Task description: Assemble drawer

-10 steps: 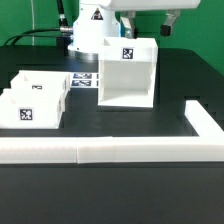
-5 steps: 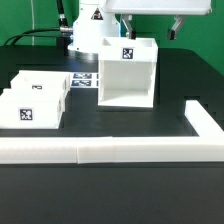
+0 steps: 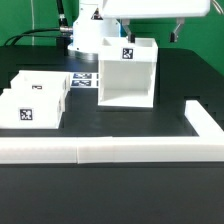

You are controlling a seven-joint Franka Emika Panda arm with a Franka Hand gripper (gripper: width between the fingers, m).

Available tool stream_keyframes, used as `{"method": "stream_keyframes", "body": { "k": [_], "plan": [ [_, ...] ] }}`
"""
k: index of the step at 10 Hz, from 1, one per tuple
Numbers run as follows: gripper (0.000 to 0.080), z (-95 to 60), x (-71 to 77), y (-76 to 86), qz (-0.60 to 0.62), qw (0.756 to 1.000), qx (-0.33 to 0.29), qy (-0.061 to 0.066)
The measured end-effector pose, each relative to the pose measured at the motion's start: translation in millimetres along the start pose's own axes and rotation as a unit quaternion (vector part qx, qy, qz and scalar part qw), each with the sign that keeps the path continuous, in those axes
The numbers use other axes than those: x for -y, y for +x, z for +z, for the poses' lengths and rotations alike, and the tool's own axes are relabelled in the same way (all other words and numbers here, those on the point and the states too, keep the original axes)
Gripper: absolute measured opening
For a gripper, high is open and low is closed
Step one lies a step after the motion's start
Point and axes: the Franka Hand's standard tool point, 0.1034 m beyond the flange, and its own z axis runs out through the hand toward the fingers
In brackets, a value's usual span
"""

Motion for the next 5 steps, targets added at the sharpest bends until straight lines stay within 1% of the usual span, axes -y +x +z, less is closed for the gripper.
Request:
{"method": "stream_keyframes", "body": {
  "k": [1, 3, 5],
  "plan": [
    [0.0650, 4.8, 1.1, -7.9, 0.006, 1.000, 0.005, 0.003],
    [0.0650, 17.4, 6.7, -22.6, 0.002, 1.000, 0.007, 0.001],
    [0.0650, 19.2, 9.9, -23.8, -0.003, 1.000, 0.006, 0.001]
  ]
}}
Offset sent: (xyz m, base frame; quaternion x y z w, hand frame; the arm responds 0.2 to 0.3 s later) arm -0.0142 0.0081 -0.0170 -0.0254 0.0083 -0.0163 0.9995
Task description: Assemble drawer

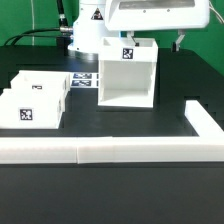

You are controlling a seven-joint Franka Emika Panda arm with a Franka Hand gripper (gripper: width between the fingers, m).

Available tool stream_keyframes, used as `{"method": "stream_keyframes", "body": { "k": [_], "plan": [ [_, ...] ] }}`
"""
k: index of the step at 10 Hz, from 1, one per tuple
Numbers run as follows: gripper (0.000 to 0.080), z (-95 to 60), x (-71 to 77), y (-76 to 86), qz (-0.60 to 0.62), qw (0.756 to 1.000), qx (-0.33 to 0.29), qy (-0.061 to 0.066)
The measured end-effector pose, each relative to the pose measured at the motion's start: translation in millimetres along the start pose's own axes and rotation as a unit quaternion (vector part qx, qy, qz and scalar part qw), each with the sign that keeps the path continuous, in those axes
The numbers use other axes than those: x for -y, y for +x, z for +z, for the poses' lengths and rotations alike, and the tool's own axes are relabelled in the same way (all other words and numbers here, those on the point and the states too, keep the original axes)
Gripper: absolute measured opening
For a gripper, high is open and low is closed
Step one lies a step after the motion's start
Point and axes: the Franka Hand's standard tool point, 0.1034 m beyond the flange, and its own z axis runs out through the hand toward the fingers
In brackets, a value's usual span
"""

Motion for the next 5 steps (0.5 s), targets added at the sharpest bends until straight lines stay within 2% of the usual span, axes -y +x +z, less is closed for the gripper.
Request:
{"method": "stream_keyframes", "body": {
  "k": [2, 3, 4, 5],
  "plan": [
    [0.0393, 0.1, -0.2, 0.0, 0.000, 1.000, 0.000, 0.000],
    [0.0393, 0.2, -0.1, 0.0, 0.000, 1.000, 0.000, 0.000],
    [0.0210, 0.2, -0.1, 0.0, 0.000, 1.000, 0.000, 0.000],
    [0.0082, 0.2, -0.2, 0.0, 0.000, 1.000, 0.000, 0.000]
  ]
}}
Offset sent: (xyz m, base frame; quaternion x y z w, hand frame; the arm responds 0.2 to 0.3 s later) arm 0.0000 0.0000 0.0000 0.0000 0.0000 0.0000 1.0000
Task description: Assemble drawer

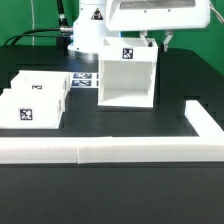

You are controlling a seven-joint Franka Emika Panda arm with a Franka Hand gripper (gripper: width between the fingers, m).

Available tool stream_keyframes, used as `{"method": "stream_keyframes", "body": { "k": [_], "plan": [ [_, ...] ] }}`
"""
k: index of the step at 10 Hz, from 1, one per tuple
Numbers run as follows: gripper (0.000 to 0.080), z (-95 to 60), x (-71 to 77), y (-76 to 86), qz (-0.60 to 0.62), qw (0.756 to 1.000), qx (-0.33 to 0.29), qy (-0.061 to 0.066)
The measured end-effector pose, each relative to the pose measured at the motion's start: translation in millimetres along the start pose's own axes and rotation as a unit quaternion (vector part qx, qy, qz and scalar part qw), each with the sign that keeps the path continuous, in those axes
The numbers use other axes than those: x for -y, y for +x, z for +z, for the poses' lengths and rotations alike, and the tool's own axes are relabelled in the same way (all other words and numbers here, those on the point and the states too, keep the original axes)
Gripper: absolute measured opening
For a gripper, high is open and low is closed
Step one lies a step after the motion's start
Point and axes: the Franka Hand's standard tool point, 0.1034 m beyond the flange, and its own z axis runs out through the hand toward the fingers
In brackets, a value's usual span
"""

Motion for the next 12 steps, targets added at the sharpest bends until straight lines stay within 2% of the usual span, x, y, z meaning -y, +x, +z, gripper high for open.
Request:
{"method": "stream_keyframes", "body": {
  "k": [1, 2, 7, 8, 12],
  "plan": [
    [0.0082, -0.2, 0.0, 0.3, 0.000, 1.000, 0.000, 0.000],
    [0.0037, -0.2, 0.0, 0.3, 0.000, 1.000, 0.000, 0.000],
    [0.0037, -0.9, -1.8, 4.3, -0.025, 1.000, -0.001, 0.001],
    [0.0037, -1.7, -4.8, 19.5, -0.050, 0.999, -0.006, 0.005],
    [0.0039, -1.7, 4.7, 88.2, -0.075, 0.997, -0.030, 0.019]
  ]
}}
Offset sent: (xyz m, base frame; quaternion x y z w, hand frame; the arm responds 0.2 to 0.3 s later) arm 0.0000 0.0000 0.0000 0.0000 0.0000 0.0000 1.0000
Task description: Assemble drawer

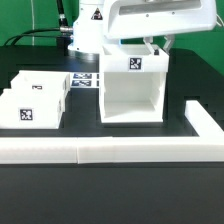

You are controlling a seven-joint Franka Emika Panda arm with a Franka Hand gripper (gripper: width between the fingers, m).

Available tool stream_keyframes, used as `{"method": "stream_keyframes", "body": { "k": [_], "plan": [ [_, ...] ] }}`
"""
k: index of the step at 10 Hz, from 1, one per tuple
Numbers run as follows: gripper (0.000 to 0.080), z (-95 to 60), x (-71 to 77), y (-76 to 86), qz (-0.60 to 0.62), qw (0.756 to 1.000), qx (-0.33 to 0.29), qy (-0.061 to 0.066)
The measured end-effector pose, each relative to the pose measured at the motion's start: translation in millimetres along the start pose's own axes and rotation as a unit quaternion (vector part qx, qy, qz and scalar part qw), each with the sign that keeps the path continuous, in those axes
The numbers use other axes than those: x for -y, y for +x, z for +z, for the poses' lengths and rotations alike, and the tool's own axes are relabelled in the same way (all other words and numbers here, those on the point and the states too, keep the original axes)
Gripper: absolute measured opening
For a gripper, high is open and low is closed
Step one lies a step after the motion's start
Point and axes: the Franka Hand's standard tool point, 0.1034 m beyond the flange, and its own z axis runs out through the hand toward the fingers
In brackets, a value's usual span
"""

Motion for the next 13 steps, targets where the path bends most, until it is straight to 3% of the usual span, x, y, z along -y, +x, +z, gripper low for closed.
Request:
{"method": "stream_keyframes", "body": {
  "k": [5, 10, 13],
  "plan": [
    [0.0042, 3.0, -2.0, 73.7, 0.005, 0.999, -0.039, 0.010],
    [0.0044, 1.7, -2.0, 81.4, 0.014, 0.999, -0.048, 0.011],
    [0.0044, -0.4, -0.2, 84.7, 0.100, 0.993, -0.055, 0.019]
  ]
}}
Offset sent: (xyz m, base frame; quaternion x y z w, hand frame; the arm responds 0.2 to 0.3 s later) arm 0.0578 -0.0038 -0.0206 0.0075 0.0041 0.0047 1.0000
